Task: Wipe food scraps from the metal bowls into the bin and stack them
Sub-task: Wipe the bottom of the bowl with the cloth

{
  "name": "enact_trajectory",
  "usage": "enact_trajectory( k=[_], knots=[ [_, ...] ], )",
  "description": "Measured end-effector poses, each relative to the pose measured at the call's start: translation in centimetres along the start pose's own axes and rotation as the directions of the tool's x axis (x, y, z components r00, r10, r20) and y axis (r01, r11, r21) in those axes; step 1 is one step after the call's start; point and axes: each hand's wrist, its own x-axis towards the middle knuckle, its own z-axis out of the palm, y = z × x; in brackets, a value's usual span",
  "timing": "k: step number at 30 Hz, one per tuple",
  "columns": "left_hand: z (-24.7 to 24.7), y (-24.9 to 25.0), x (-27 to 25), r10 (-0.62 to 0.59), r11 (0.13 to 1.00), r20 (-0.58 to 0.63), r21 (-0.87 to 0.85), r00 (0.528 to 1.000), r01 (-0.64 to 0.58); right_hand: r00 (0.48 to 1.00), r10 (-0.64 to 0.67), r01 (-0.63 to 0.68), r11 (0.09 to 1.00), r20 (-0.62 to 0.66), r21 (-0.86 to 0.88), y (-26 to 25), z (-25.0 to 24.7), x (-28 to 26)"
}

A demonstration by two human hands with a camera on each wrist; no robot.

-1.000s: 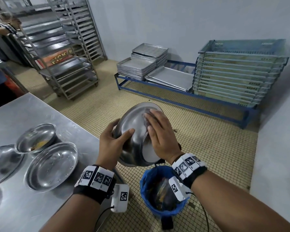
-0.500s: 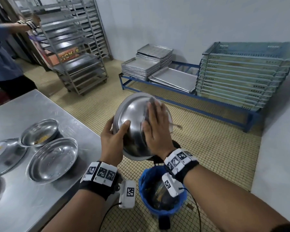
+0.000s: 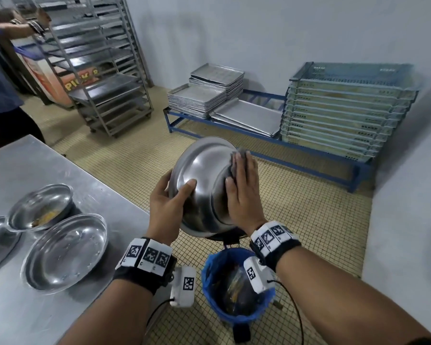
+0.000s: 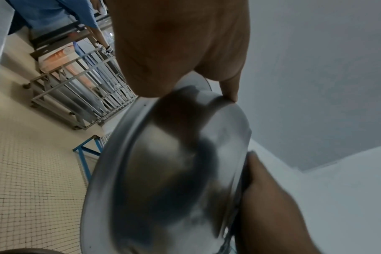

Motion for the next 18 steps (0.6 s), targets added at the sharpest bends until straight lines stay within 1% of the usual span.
enact_trajectory(
  k=[2, 3, 5, 6, 7, 9, 10, 11, 12, 14, 15, 16, 18],
  knots=[
    [0.1, 0.2, 0.9, 0.028, 0.999, 0.053, 0.016, 0.998, -0.028, 0.995, -0.100, 0.100, 0.991, -0.004, -0.090, -1.2, -0.1, 2.7],
    [0.0, 0.4, 1.3, 0.037, 0.999, 0.084, 0.021, 0.996, -0.039, 0.985, -0.174, 0.174, 0.973, 0.016, -0.149, -1.7, -0.1, 3.8],
    [-0.4, 0.6, 2.6, 0.050, 0.998, 0.136, 0.020, 0.989, -0.053, 0.941, -0.328, 0.339, 0.912, 0.085, -0.229, -2.2, -0.2, 5.1],
    [-0.7, 0.8, 3.3, 0.063, 0.998, 0.153, 0.019, 0.986, -0.067, 0.922, -0.371, 0.386, 0.891, 0.108, -0.237, -1.8, -0.3, 5.4],
    [-1.1, 0.9, 4.0, 0.077, 0.996, 0.164, 0.027, 0.984, -0.082, 0.924, -0.368, 0.381, 0.896, 0.101, -0.227, -1.4, -0.5, 5.6],
    [-1.7, 0.9, 5.2, 0.089, 0.994, 0.181, 0.040, 0.979, -0.098, 0.970, -0.244, 0.242, 0.952, 0.011, -0.186, -0.8, -0.5, 5.7],
    [-1.9, 0.9, 5.7, 0.086, 0.995, 0.190, 0.038, 0.978, -0.095, 0.980, -0.196, 0.187, 0.964, -0.033, -0.187, -0.9, -0.3, 5.6],
    [-2.0, 0.9, 6.1, 0.083, 0.995, 0.197, 0.030, 0.977, -0.091, 0.978, -0.200, 0.185, 0.957, -0.050, -0.222, -1.3, 0.0, 5.5],
    [-2.0, 0.9, 6.5, 0.081, 0.996, 0.197, 0.016, 0.977, -0.086, 0.967, -0.253, 0.236, 0.931, -0.026, -0.279, -1.8, 0.4, 5.2],
    [-2.0, 0.8, 7.2, 0.072, 0.997, 0.184, -0.022, 0.980, -0.069, 0.925, -0.373, 0.372, 0.853, 0.072, -0.366, -2.7, 1.4, 4.3],
    [-2.0, 0.7, 7.6, 0.064, 0.998, 0.180, -0.036, 0.982, -0.059, 0.914, -0.395, 0.400, 0.833, 0.094, -0.382, -2.6, 1.8, 3.6],
    [-1.9, 0.7, 7.9, 0.057, 0.998, 0.174, -0.050, 0.983, -0.049, 0.917, -0.390, 0.392, 0.836, 0.087, -0.384, -2.1, 2.0, 3.0],
    [-1.9, 1.0, 8.5, 0.046, 0.996, 0.160, -0.082, 0.986, -0.033, 0.947, -0.320, 0.305, 0.882, 0.018, -0.359, -0.6, 2.0, 2.8]
  ],
)
